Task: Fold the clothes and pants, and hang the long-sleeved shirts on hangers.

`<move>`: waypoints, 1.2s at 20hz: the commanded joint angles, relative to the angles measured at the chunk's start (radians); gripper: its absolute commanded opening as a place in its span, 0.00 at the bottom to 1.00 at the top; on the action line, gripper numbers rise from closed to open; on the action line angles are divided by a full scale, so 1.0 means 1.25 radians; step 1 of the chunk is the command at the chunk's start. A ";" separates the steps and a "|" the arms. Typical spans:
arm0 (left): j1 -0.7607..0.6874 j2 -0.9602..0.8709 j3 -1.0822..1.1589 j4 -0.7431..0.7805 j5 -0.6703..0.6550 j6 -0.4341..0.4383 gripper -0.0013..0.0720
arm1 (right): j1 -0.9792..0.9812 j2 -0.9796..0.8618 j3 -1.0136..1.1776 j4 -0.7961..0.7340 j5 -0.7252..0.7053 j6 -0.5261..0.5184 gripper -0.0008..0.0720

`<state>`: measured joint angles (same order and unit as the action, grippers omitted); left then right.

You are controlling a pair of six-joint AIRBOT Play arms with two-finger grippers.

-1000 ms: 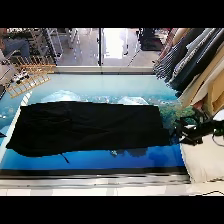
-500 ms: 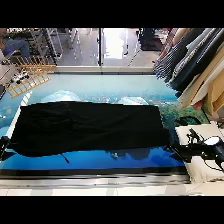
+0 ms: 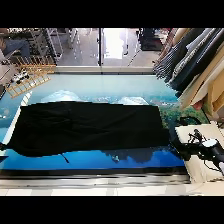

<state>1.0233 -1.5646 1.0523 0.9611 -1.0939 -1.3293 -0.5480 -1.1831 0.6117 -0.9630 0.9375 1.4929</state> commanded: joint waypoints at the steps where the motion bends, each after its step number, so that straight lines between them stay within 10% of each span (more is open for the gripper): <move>1: -0.009 0.000 -0.002 -0.004 0.058 0.010 0.64 | 0.000 -0.054 -0.001 0.035 -0.095 0.006 0.65; 4: -0.030 -0.012 -0.003 -0.004 0.082 0.007 0.62 | 0.015 -0.099 -0.001 0.088 -0.151 -0.028 0.63; 7: -0.046 -0.035 -0.003 -0.005 0.078 0.008 0.13 | 0.068 -0.117 0.001 0.130 -0.216 -0.038 0.33; 10: -0.051 -0.035 -0.002 -0.056 0.095 0.012 0.04 | 0.090 -0.117 0.037 0.142 -0.207 -0.038 0.04; 15: -0.039 -0.026 0.139 -0.329 -0.041 0.070 0.03 | 0.090 -0.060 0.227 0.165 -0.056 -0.030 0.03; 18: -0.038 -0.020 0.363 -0.348 -0.168 0.034 0.03 | 0.089 -0.026 0.459 0.136 0.106 -0.168 0.03; 24: -0.015 0.026 0.454 0.221 -0.239 0.081 0.03 | 0.089 0.158 0.266 -0.155 0.369 -0.184 0.03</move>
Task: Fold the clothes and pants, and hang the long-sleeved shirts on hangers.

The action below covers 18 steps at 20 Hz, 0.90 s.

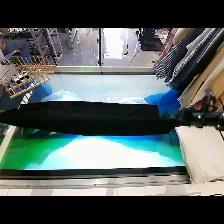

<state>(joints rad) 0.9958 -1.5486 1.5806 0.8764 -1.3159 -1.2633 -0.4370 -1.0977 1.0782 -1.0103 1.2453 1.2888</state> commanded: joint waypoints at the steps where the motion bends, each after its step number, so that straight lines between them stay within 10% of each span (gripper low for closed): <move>1: 0.019 0.013 0.010 0.317 -0.063 0.049 0.03 | 0.000 0.136 -0.190 -0.124 0.119 -0.020 0.03; 10: 0.078 0.012 -0.063 0.303 -0.075 0.200 0.03 | 0.001 0.302 -0.258 -0.097 -0.025 0.049 0.02; 18: -0.016 -0.031 -0.046 -0.013 0.208 0.017 0.03 | 0.211 -0.288 0.167 -0.098 -0.392 0.070 0.02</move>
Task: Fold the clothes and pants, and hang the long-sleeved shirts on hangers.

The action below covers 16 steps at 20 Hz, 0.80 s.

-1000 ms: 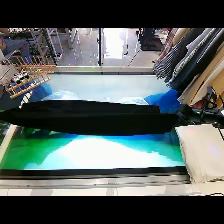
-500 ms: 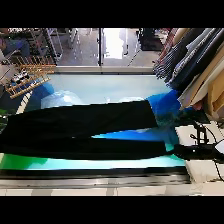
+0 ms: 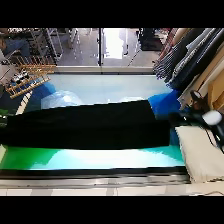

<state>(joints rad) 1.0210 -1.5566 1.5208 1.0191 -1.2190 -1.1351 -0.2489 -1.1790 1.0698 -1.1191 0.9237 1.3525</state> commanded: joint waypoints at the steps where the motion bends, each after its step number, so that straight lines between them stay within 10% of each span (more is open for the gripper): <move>1: -0.057 -0.043 0.002 -0.131 0.166 -0.143 0.03 | 0.066 -0.327 0.280 -0.009 -0.133 0.022 0.02; 8: -0.221 -0.199 0.002 -0.140 0.395 -0.238 0.04 | 0.085 -0.808 0.847 -0.002 -0.113 0.097 0.03; 9: -0.237 -0.209 0.002 -0.140 0.424 -0.238 0.23 | 0.084 -0.808 0.832 -0.002 -0.119 0.102 0.22; 11: -0.248 -0.210 0.002 -0.140 0.451 -0.238 0.95 | 0.067 -0.789 0.801 -0.002 -0.022 0.106 0.89; 16: -0.182 -0.149 0.002 -0.042 0.170 -0.218 0.97 | -0.016 -0.681 0.662 0.077 0.295 0.070 0.79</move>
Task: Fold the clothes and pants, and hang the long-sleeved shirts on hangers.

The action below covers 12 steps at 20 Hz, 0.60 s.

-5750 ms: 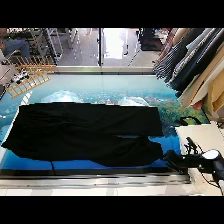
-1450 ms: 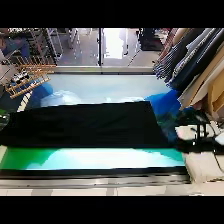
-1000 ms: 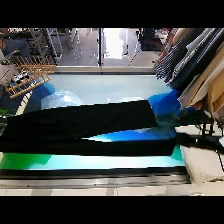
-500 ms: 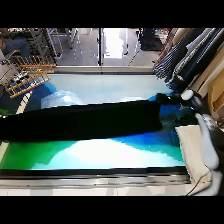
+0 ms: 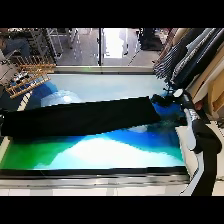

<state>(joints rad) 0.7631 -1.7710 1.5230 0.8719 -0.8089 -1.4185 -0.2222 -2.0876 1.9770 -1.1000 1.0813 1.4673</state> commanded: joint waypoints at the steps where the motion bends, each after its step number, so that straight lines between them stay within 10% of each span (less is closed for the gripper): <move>1: 0.031 0.027 0.000 0.148 -0.237 -0.016 0.96 | -0.050 0.087 -0.129 0.084 0.183 -0.034 0.79; 5: 0.022 0.027 -0.048 0.264 -0.385 -0.089 0.96 | -0.096 0.269 -0.444 0.131 0.147 -0.042 0.79; 12: -0.018 0.025 -0.099 0.200 -0.197 -0.139 0.96 | -0.089 0.302 -0.626 0.340 -0.113 -0.097 0.71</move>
<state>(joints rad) 0.7563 -1.7382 1.4113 1.1275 -1.1328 -1.5501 -0.3443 -1.7206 1.2591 -0.7578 1.0832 1.3602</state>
